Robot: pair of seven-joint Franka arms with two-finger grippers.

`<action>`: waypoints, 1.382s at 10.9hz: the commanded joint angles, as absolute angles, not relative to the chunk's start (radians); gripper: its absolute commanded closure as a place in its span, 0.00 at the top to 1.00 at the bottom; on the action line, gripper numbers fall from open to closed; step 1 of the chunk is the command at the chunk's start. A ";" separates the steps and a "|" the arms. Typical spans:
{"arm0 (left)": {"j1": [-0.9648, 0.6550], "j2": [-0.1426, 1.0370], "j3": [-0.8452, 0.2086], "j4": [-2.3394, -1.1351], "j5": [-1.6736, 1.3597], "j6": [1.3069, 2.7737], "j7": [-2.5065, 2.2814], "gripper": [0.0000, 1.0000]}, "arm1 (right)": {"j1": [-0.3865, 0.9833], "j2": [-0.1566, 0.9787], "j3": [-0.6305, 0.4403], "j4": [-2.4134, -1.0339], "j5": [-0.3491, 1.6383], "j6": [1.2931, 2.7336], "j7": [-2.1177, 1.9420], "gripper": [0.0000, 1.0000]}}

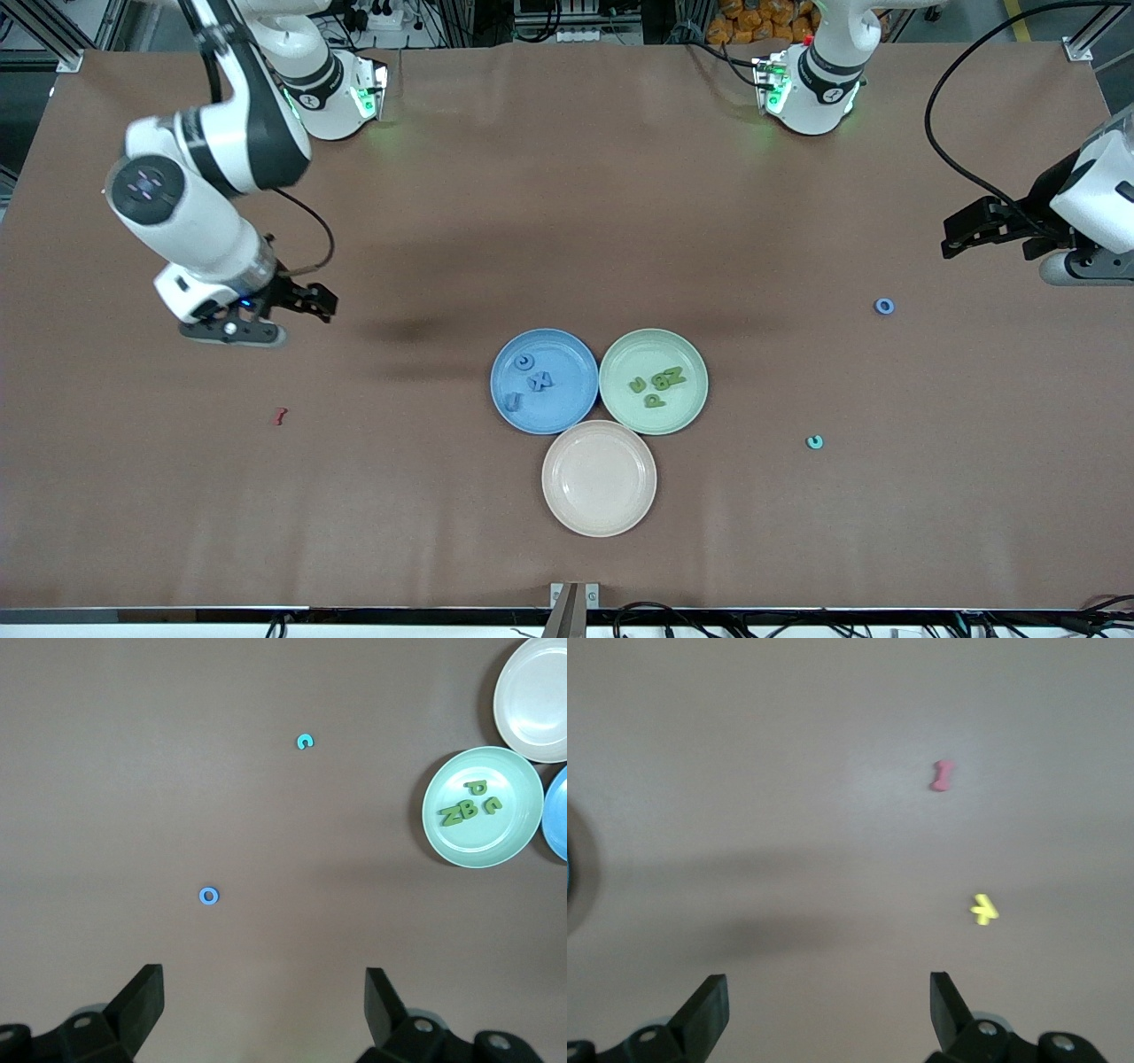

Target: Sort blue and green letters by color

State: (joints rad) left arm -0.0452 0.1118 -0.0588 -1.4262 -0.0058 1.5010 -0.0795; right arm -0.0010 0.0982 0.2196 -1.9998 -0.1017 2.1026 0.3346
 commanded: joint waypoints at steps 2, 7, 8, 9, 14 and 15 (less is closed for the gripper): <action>-0.043 0.107 -0.060 -1.431 -0.021 1.511 -0.066 1.00 | -0.008 0.023 0.204 -1.786 -0.078 1.828 0.186 1.00; -0.041 0.107 -0.061 -1.431 -0.023 1.511 -0.067 1.00 | -0.018 0.038 0.206 -1.520 -0.057 1.631 0.150 1.00; -0.043 0.107 -0.061 -1.431 -0.028 1.512 -0.067 1.00 | -0.023 0.038 0.204 -1.520 -0.055 1.629 0.149 1.00; -0.044 0.109 -0.061 -1.431 -0.028 1.511 -0.067 1.00 | -0.052 0.038 0.204 -1.514 -0.011 1.625 0.144 1.00; -0.045 0.107 -0.061 -1.431 -0.028 1.511 -0.074 1.00 | -0.123 0.029 0.203 -1.477 -0.003 1.549 0.034 1.00; -0.044 0.107 -0.063 -1.431 -0.028 1.511 -0.074 1.00 | -0.133 0.031 0.204 -1.477 -0.021 1.555 0.034 1.00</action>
